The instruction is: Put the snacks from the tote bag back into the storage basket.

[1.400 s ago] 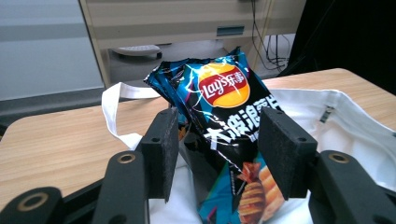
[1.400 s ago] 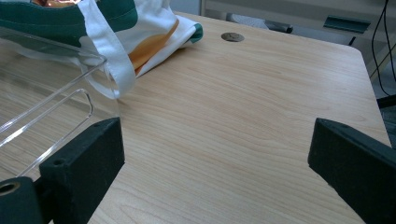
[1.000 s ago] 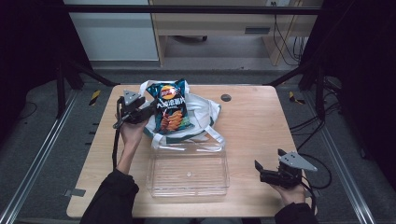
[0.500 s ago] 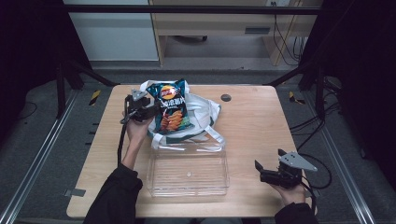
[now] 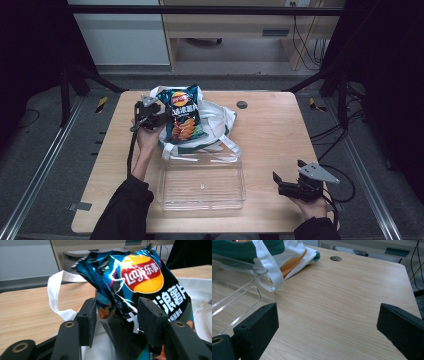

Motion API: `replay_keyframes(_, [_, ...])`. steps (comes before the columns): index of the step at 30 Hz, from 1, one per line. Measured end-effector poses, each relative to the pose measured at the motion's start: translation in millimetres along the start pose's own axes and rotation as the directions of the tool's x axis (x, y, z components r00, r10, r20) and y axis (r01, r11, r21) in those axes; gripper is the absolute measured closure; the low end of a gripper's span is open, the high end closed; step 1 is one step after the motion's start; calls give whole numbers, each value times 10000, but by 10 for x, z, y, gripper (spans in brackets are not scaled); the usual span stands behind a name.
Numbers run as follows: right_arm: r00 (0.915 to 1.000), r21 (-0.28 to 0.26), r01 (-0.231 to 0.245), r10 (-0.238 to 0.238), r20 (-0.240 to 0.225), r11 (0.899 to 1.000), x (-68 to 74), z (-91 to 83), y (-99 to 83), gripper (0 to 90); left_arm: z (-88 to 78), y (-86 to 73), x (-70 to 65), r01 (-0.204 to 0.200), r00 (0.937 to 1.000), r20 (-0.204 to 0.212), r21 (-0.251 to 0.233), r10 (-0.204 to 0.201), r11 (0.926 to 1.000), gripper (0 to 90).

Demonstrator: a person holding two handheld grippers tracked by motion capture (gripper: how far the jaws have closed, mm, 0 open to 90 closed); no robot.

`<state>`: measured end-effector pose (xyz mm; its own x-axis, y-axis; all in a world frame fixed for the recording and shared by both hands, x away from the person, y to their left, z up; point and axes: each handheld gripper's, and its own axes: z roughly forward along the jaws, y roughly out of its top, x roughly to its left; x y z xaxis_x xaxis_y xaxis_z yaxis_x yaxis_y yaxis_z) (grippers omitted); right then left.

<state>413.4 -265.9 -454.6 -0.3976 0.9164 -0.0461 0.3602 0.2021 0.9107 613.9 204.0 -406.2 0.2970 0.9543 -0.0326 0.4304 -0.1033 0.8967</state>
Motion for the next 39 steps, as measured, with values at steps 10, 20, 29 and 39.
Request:
replay_keyframes(10, [10000, 38, -8, 8, -10, 10000, 4, 5, 0, 42, 69, -16, 25, 259, 9977, 617, 384, -282, 9989, 509])
replay_keyframes(20, [10000, 83, -26, 26, -28, 10000, 8, 6, 0, 42, 59, -13, 31, 391, 9876, 1494, 561, -471, 9977, 886])
replay_keyframes(29, [10000, 70, -12, 12, -2, 10000, 8, 6, 1, 42, -110, -13, -62, -119, 9747, 2232, 187, 74, 9998, 900])
replay_keyframes(39, [10000, 82, -12, 12, -18, 10000, 18, 7, 2, 43, -444, -170, -259, -814, 9664, 2408, -469, 904, 9956, 900])
